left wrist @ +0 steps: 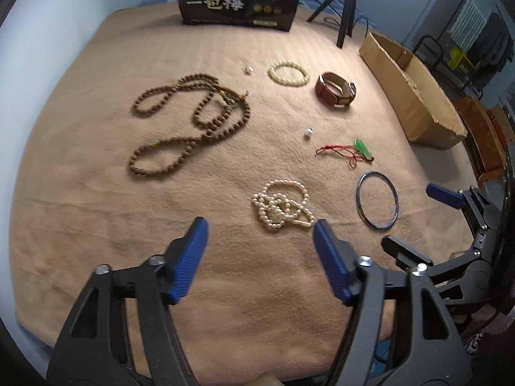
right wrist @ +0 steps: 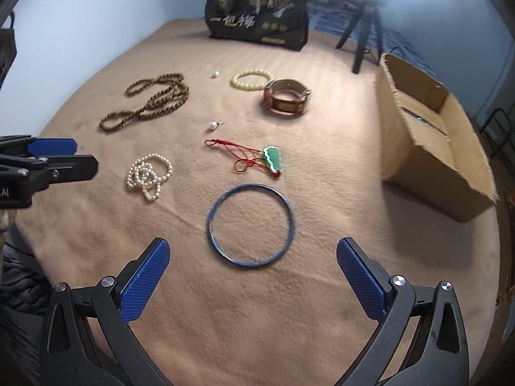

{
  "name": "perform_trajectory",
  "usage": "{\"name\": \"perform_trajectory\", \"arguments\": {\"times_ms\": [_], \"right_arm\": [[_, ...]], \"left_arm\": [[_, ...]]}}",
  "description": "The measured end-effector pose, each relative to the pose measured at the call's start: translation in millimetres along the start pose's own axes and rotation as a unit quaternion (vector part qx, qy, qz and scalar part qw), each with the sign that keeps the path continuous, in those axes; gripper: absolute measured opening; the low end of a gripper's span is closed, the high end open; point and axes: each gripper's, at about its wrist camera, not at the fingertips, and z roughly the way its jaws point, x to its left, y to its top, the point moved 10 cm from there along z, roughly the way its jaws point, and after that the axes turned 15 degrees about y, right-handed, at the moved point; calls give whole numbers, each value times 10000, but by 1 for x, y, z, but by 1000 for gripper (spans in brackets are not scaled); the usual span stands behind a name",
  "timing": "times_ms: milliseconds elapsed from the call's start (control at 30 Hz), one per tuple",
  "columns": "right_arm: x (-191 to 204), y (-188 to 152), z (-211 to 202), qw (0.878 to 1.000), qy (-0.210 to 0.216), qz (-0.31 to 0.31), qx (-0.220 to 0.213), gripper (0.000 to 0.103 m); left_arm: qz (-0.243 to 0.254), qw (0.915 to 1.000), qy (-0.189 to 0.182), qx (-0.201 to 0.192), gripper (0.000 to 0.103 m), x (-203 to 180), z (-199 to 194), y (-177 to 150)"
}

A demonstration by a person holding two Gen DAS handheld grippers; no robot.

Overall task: Organize jewelry
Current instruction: 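Grasp the pearl necklace with the left tool while the right tool grasps the blue bangle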

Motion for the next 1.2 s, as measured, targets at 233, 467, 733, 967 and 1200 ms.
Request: {"name": "perform_trajectory", "arguments": {"times_ms": [233, 467, 733, 967, 1200], "right_arm": [[-3, -1, 15, 9998, -35, -60, 189, 102], [-11, 2, 23, 9997, -39, 47, 220, 102], [-12, 5, 31, 9996, -65, 61, 262, 98], [-16, 3, 37, 9993, -100, 127, 348, 90], [-10, 5, 39, 9992, -56, 46, 389, 73]], "left_arm": [[212, 9997, 4, 125, 64, -19, 20, 6], [233, 9990, -32, 379, 56, -31, 41, 9], [374, 9983, 113, 429, 56, -41, 59, 14], [523, 9975, 326, 349, 49, -46, 64, 16], [466, 9979, 287, 354, 26, -46, 64, 15]]}}
